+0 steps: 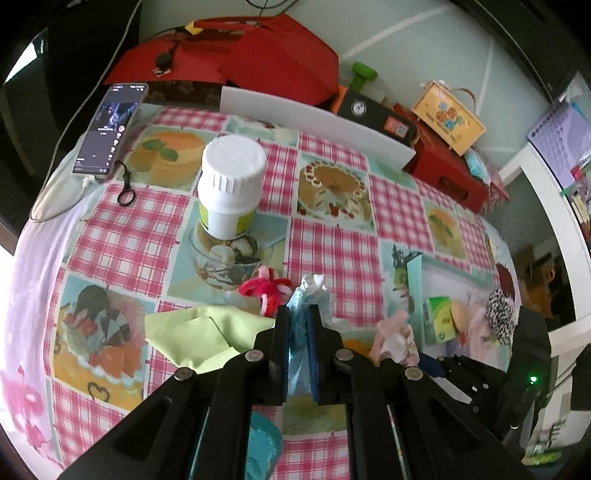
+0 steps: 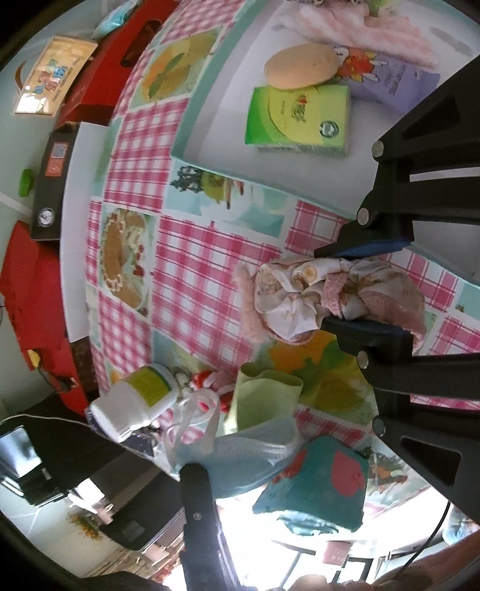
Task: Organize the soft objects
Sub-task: 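Lift and carry the mask with the left tool over the tray while the right tool carries the cloth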
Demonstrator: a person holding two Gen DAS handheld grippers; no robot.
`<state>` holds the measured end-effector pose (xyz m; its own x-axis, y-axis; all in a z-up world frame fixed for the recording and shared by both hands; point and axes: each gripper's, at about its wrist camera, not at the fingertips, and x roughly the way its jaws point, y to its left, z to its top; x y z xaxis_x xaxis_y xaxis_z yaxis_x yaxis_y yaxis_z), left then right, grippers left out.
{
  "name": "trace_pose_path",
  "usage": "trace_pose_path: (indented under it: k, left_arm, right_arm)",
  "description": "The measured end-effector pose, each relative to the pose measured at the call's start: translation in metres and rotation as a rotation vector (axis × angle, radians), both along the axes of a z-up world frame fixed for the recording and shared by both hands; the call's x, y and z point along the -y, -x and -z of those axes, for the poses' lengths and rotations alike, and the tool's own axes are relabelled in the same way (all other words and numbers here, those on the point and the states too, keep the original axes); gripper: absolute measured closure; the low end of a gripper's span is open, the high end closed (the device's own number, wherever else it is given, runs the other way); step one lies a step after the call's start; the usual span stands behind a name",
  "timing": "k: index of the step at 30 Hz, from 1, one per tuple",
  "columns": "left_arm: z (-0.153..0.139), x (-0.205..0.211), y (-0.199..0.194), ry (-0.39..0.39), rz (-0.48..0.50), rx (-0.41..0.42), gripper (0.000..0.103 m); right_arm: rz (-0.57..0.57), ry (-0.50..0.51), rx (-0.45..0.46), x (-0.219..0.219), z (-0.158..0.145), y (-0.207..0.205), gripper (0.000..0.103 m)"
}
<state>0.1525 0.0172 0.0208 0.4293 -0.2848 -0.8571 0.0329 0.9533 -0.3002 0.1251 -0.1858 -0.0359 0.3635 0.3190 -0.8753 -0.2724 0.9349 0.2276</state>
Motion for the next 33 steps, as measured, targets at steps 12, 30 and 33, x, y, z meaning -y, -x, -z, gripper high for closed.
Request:
trace_pose_path:
  k: [12, 30, 33]
  left_arm:
    - [-0.057, 0.042, 0.006, 0.05, 0.039, 0.149, 0.095]
    - [-0.057, 0.128, -0.008, 0.117, 0.158, 0.17, 0.095]
    - [-0.05, 0.139, -0.012, 0.132, 0.161, 0.154, 0.095]
  right_arm:
    - [0.105, -0.064, 0.154, 0.042, -0.045, 0.006, 0.072]
    - [0.436, -0.048, 0.24, 0.163, -0.073, 0.02, 0.072]
    - [0.461, -0.055, 0.241, 0.175, -0.072, 0.024, 0.072]
